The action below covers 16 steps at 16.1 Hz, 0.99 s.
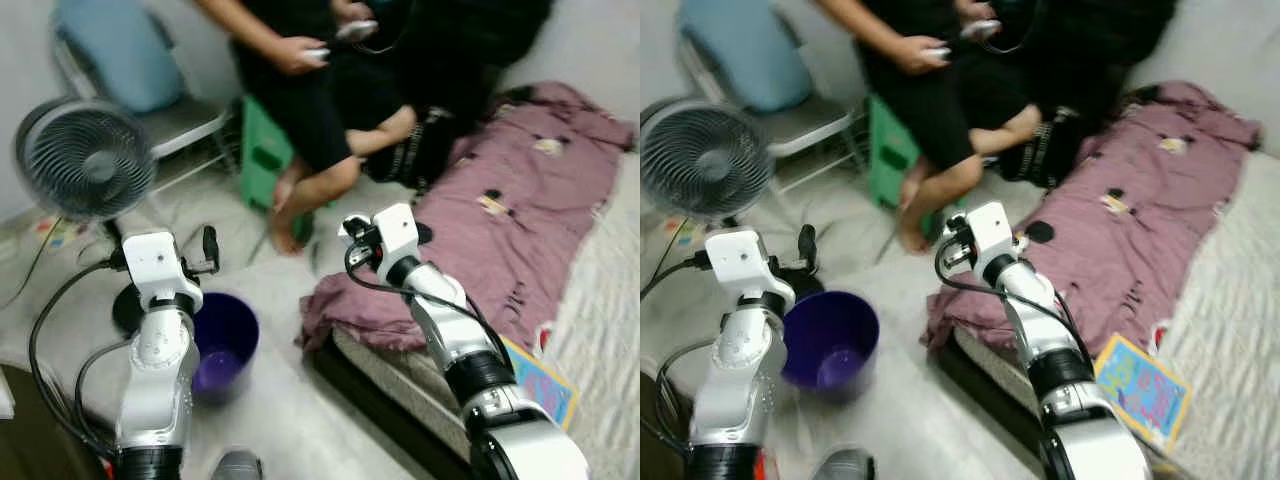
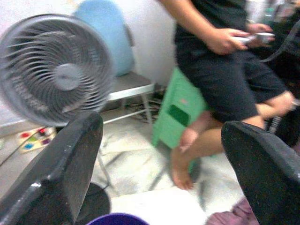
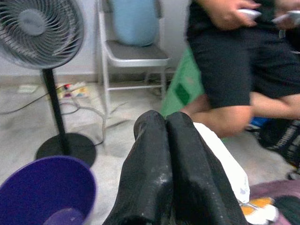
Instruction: Clean up the room
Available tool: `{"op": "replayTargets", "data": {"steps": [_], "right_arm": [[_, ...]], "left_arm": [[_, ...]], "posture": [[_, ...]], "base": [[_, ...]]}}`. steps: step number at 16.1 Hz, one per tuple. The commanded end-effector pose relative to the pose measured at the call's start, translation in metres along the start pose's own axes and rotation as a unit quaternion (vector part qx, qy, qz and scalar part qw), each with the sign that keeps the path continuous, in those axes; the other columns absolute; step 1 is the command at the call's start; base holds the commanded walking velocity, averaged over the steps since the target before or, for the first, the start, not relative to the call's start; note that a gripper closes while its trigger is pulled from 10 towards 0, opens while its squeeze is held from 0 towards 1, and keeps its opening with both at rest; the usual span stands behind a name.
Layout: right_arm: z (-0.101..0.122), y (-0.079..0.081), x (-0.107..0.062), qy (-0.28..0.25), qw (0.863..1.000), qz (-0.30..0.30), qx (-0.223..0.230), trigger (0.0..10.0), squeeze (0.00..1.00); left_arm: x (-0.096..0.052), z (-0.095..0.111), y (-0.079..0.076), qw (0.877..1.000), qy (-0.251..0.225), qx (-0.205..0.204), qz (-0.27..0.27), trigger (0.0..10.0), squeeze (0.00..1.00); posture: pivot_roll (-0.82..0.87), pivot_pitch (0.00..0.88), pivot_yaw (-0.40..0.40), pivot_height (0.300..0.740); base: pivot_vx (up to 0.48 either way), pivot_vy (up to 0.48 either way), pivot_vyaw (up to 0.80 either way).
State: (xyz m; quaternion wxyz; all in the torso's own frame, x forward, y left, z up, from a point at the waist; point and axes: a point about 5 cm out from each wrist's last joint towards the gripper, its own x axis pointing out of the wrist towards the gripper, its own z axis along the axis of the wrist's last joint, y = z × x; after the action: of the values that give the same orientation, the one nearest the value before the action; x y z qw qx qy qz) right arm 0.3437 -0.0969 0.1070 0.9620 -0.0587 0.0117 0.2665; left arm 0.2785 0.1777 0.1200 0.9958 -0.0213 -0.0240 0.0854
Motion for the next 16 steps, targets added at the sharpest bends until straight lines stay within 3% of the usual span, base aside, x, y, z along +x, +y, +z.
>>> {"op": "replayTargets", "data": {"steps": [1, 10, 16], "right_arm": [[0.0051, 0.0022, 0.0025, -0.011, 1.000, 0.005, -0.004, 10.0, 0.00], [0.0034, 0.0045, 0.0026, -0.010, 1.000, 0.014, -0.008, 10.0, 0.00], [0.0027, 0.0049, 0.0026, -0.009, 1.000, 0.018, -0.003, 10.0, 0.00]], "left_arm": [[0.0000, 0.0008, 0.0009, 1.000, -0.001, -0.002, 0.000, 10.0, 0.00], [0.0001, 0.0009, -0.0036, 1.000, -0.003, -0.011, -0.009, 10.0, 0.00], [-0.0013, 0.0027, -0.0068, 1.000, -0.010, -0.015, -0.023, 10.0, 0.00]], "posture": [[0.07, 0.000, -0.080, 0.740], [0.07, 0.000, -0.081, 0.740], [0.07, 0.000, -0.079, 0.740]], "base": [[0.000, 0.000, 0.80], [0.000, 0.000, 0.80], [0.000, 0.000, 0.00]]}}
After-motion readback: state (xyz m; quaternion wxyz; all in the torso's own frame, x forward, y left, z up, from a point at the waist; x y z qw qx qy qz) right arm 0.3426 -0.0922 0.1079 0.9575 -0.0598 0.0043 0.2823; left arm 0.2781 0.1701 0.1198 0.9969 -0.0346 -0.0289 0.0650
